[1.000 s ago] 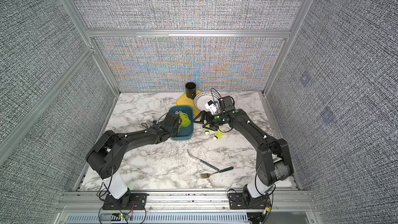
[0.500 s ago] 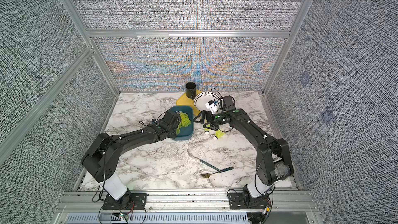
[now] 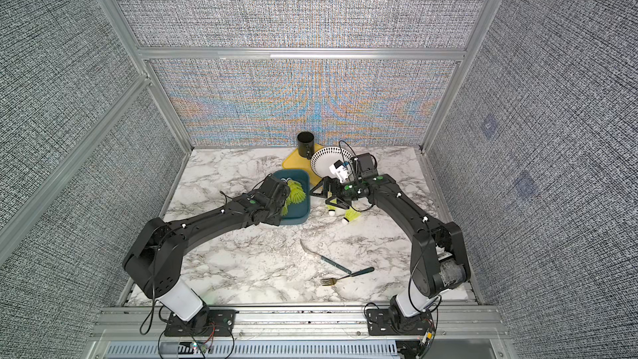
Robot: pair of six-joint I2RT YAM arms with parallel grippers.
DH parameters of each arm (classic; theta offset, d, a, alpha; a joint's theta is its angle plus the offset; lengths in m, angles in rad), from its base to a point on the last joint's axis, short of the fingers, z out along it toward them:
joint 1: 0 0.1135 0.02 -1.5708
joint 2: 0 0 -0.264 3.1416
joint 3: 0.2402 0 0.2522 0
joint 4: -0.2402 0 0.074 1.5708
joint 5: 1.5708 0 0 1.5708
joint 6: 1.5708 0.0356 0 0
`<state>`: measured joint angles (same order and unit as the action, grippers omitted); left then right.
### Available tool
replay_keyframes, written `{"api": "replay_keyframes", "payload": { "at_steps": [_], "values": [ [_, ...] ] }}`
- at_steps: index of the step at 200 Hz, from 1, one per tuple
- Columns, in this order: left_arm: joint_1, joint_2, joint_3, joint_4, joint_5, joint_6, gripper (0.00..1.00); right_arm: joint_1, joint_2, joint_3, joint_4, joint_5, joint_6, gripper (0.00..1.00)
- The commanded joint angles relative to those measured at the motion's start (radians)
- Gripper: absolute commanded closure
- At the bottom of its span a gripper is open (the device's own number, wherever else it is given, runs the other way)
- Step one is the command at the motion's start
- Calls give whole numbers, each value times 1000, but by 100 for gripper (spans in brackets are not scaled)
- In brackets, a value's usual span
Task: Put the shuttlecocks into the storage box
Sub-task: Place the shuttlecock in the storage box, then pick up the shuttlecock at the center of the board.
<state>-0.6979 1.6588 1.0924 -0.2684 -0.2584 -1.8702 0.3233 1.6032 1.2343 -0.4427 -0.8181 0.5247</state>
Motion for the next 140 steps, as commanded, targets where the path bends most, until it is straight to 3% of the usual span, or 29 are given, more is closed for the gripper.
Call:
{"api": "replay_keyframes", "payload": {
  "at_steps": [1,39,106,140],
  "values": [
    [-3,-16,14,-41,2,9,0,1,-5,2,-6,6,-15,1],
    [-3,-51,81,-133,-2,120,0,2,3,31,-33,28,-37,1],
    [5,-156,176,-316,-34,496,0,39,71,171,-124,114,-104,2],
    [38,-218,147,-327,79,688,0,60,114,235,-165,197,-117,4]
  ]
}}
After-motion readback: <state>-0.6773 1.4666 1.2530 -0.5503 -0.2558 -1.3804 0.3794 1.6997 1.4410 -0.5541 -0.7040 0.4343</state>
